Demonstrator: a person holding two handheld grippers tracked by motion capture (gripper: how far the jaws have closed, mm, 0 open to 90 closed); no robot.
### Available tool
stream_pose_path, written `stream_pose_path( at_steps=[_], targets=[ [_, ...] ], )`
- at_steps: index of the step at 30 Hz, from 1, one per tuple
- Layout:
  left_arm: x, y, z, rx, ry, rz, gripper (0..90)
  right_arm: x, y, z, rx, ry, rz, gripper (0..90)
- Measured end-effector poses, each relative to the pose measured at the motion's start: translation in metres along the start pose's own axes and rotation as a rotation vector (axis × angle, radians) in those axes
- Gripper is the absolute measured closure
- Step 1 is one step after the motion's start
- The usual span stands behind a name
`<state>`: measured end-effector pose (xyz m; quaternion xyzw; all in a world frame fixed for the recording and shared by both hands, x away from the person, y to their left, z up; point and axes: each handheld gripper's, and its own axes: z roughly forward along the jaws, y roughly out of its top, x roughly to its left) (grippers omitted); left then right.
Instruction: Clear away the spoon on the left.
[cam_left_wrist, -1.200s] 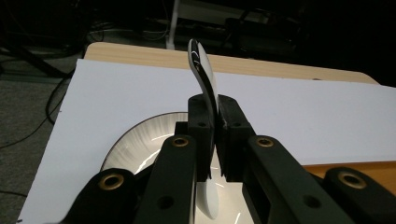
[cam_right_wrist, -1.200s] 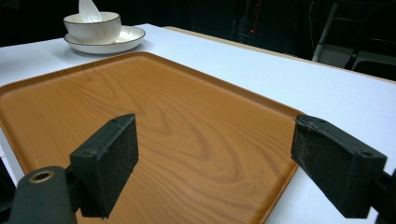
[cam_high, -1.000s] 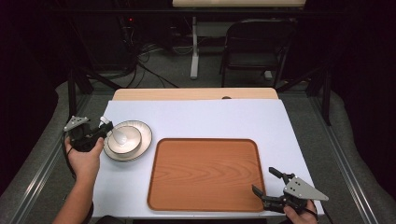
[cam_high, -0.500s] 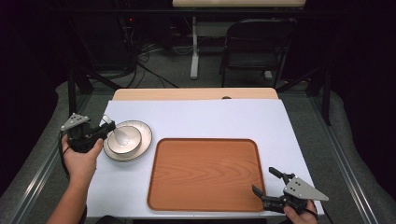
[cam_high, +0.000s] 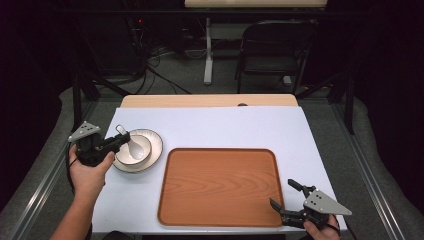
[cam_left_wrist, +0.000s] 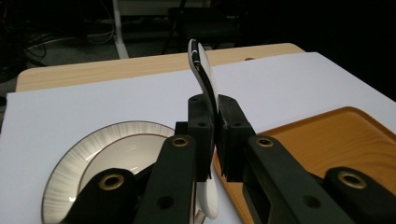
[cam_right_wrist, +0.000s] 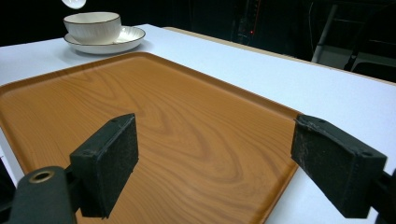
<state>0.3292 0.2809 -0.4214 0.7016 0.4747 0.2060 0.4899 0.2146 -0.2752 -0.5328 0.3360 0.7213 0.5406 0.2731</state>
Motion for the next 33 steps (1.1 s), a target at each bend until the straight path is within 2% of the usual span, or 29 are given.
stream_pose_path(
  at_steps=[9, 14, 15, 24, 33],
  targets=[
    [-0.018, -0.004, 0.008, 0.025, -0.076, 0.023, 85.4, 0.0, 0.0, 0.0, -0.002, 0.0, 0.0, 14.4],
    [-0.029, -0.008, 0.015, 0.055, -0.107, 0.042, 85.4, 0.0, 0.0, 0.0, -0.001, 0.001, 0.003, 14.4],
    [-0.033, -0.011, 0.018, 0.062, -0.124, 0.044, 85.4, 0.0, -0.001, 0.0, -0.003, 0.002, 0.005, 14.4],
    [-0.049, -0.022, 0.029, 0.118, -0.194, 0.062, 85.4, -0.002, -0.002, -0.004, -0.002, -0.006, 0.013, 14.4],
    [-0.061, -0.033, 0.039, 0.17, -0.24, 0.073, 85.4, -0.001, -0.001, -0.003, -0.002, -0.002, 0.016, 14.3]
  ],
)
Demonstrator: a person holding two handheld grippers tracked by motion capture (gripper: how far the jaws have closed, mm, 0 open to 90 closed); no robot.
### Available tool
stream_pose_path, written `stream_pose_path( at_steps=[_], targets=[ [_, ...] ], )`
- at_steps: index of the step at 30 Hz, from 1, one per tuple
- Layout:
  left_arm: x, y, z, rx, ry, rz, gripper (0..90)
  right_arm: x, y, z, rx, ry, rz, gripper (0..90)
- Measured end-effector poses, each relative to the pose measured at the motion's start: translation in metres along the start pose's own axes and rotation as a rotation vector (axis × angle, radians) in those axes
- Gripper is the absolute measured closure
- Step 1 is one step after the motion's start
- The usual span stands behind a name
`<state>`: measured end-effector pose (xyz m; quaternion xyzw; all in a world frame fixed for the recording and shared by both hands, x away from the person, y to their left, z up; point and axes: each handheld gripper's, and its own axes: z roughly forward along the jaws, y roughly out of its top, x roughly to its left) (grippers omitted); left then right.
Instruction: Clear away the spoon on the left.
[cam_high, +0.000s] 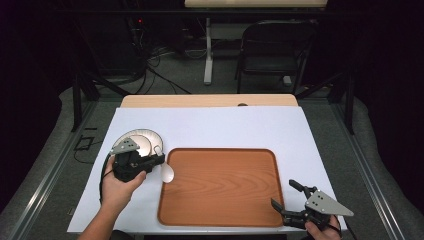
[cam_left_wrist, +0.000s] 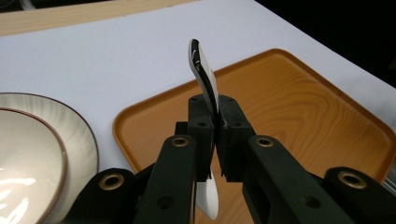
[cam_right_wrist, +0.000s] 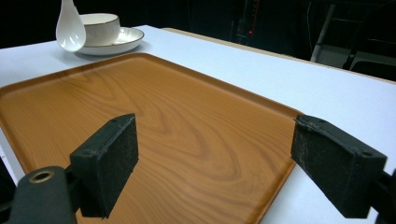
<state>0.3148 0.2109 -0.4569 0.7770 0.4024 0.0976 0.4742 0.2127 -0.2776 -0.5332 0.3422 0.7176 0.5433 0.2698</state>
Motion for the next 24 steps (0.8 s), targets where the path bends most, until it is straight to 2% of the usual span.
stream_pose_path(
  at_steps=[5, 10, 18, 24],
  targets=[
    [-0.006, -0.006, 0.009, 0.034, -0.03, 0.006, 85.5, -0.001, 0.0, 0.002, 0.006, 0.005, 0.001, 14.4],
    [-0.011, -0.013, 0.021, 0.103, -0.058, 0.013, 85.5, -0.002, 0.0, 0.002, 0.005, 0.007, 0.015, 14.4],
    [-0.016, -0.019, 0.031, 0.166, -0.096, 0.018, 85.4, -0.002, 0.0, 0.001, -0.004, 0.005, 0.004, 14.4],
    [-0.015, -0.021, 0.036, 0.21, -0.122, -0.004, 85.4, 0.0, 0.0, 0.002, 0.001, 0.007, 0.004, 14.4]
  ],
)
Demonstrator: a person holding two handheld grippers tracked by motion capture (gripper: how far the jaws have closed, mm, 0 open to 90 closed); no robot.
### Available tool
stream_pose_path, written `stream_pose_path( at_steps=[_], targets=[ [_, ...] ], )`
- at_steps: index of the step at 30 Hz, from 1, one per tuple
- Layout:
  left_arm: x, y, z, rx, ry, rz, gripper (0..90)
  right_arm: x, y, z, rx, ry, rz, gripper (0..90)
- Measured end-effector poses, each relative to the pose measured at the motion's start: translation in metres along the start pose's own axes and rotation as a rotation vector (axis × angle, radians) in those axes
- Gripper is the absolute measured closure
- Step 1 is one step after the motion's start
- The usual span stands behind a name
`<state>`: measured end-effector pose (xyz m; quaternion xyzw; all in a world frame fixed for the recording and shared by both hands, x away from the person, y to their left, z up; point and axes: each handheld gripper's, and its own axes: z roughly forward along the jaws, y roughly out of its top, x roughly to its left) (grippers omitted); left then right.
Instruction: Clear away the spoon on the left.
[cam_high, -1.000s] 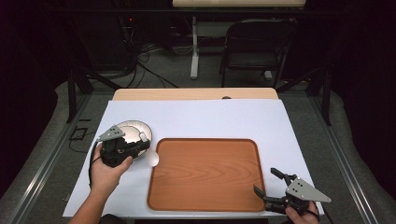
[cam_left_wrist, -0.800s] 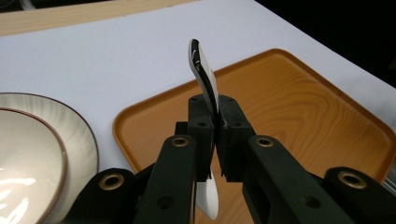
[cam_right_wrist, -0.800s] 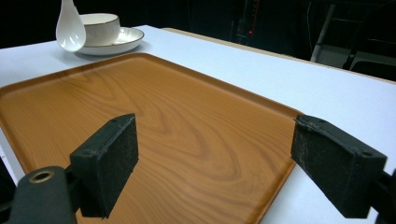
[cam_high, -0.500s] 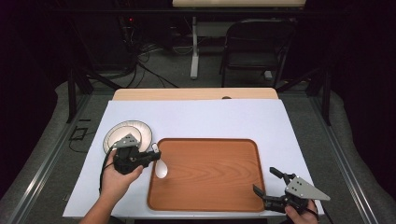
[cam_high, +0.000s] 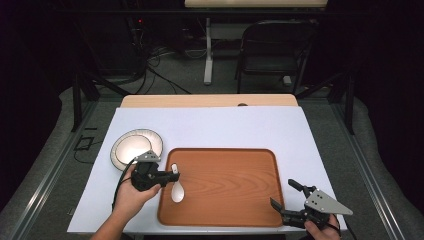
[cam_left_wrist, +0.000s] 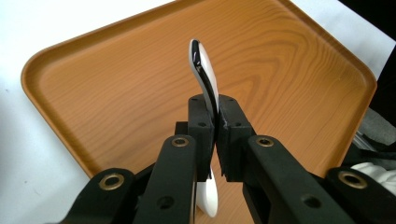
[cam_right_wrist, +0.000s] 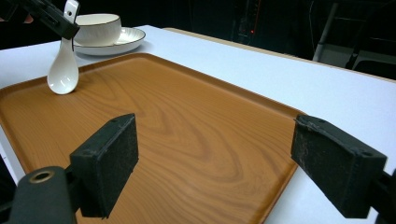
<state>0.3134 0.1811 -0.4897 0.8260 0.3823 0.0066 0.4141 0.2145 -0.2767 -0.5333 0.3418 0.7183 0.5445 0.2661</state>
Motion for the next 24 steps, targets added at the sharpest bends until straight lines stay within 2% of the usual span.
stream_pose_path(
  at_steps=[7, 8, 9, 11, 15, 21, 24],
  targets=[
    [0.009, 0.002, 0.005, -0.003, 0.004, -0.049, 84.7, 0.0, 0.0, 0.001, 0.0, -0.001, 0.0, 14.3],
    [0.012, 0.002, 0.008, -0.007, 0.007, -0.078, 84.2, 0.0, 0.0, 0.001, 0.001, -0.001, -0.003, 14.4],
    [0.012, 0.002, 0.008, -0.007, 0.007, -0.078, 84.1, 0.0, 0.0, 0.001, 0.001, -0.001, 0.0, 14.4],
    [0.017, 0.002, 0.012, -0.011, 0.011, -0.114, 83.9, 0.0, 0.0, 0.0, 0.0, -0.002, -0.004, 14.3],
    [0.02, 0.003, 0.016, -0.01, 0.021, -0.144, 83.5, 0.0, 0.0, 0.001, 0.0, -0.001, -0.004, 14.4],
    [0.029, 0.003, 0.024, -0.007, 0.045, -0.232, 82.4, 0.0, 0.0, 0.0, -0.003, -0.001, -0.009, 14.4],
    [0.032, 0.002, 0.027, -0.009, 0.053, -0.259, 81.8, 0.0, 0.0, 0.0, -0.005, -0.003, -0.009, 14.4]
  ],
)
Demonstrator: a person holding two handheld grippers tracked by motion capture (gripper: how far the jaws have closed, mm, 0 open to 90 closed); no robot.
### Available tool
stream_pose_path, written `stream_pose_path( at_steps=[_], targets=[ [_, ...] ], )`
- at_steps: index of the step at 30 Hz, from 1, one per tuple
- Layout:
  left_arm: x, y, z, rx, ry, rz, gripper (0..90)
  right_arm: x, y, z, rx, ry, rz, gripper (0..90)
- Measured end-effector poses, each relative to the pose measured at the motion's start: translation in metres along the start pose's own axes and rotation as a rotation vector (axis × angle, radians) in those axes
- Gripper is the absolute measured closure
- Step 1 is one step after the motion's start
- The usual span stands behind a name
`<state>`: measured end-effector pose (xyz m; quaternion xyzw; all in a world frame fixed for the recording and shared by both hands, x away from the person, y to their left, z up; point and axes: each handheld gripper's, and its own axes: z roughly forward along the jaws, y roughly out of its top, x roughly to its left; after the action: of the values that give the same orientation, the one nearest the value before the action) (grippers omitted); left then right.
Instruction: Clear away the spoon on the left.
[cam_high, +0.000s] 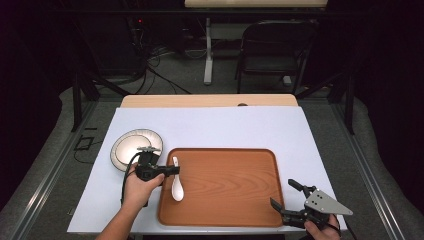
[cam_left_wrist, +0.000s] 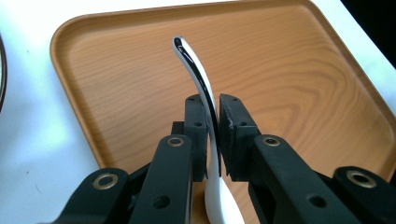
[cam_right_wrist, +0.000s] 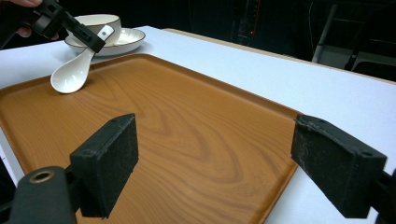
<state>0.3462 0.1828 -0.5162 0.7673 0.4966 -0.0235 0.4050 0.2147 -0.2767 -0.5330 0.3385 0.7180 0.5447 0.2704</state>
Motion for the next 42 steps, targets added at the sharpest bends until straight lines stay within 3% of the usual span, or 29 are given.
stream_pose_path(
  at_steps=[12, 20, 35, 42],
  targets=[
    [0.012, -0.003, 0.012, 0.011, 0.021, -0.105, 79.2, 0.001, 0.0, 0.0, 0.0, -0.001, -0.006, 14.4],
    [0.017, -0.005, 0.017, 0.025, 0.038, -0.155, 76.6, 0.001, 0.0, -0.001, -0.004, -0.001, -0.008, 14.4],
    [0.019, -0.007, 0.018, 0.029, 0.08, -0.15, 70.0, 0.001, 0.0, -0.001, -0.006, -0.003, -0.011, 14.4],
    [0.017, -0.006, 0.015, 0.008, 0.113, -0.127, 61.3, 0.001, 0.0, -0.001, -0.004, -0.002, -0.011, 14.4]
  ],
)
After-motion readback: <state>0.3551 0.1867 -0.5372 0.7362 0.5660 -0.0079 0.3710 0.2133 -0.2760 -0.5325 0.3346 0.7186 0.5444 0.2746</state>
